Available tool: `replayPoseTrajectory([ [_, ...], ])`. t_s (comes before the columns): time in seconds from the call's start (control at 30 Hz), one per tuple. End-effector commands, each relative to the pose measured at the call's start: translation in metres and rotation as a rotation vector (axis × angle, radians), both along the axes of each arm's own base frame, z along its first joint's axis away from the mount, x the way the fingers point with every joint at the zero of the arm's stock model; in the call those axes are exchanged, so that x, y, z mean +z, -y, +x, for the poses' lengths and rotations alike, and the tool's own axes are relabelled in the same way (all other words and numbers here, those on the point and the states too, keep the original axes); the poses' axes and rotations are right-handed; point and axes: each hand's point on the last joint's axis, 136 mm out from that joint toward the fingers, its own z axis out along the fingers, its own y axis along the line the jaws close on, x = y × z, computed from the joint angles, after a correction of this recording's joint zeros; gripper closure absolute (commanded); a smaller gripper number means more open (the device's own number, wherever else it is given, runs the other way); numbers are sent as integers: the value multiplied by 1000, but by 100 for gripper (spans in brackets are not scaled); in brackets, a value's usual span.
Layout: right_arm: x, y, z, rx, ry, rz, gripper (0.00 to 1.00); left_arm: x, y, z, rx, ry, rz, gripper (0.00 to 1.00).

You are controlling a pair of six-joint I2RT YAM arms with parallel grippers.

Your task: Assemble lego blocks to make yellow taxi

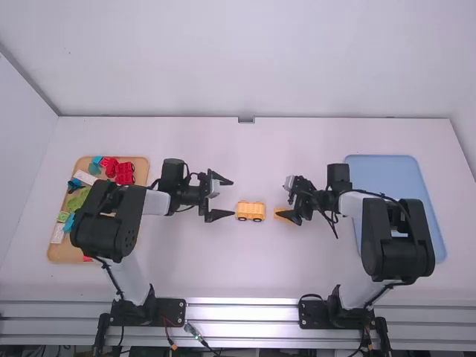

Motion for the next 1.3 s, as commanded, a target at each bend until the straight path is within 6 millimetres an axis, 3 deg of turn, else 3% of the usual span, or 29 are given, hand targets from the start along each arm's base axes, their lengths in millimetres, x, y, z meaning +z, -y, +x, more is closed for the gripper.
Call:
replayPoseTrajectory([
  [0.0, -4, 5, -4, 36, 30, 20, 4, -5, 11, 1, -14, 21, 28, 1],
  [0.27, -35, 5, -17, 107, 22, 88, 8, 0, 30, -3, -59, 37, 34, 1],
  [0.53, -50, 9, -20, 110, 22, 112, 38, 4, 36, -2, -67, 14, 29, 1],
  [0.67, -60, 10, -22, 110, 5, 95, 39, 3, 36, -2, -66, 14, 30, 1],
  [0.77, -62, 10, -22, 110, 4, 94, 41, 4, 36, -2, -67, 14, 29, 1],
  [0.83, -61, 10, -22, 110, 5, 95, 51, 4, 36, -2, -66, 17, 28, 1],
  [1.13, -66, 16, -21, 92, -10, 69, 52, 4, 37, -2, -67, 17, 29, 1],
  [1.27, -66, 16, -22, 92, -10, 70, 60, 3, 36, -2, -66, 13, 30, 1],
])
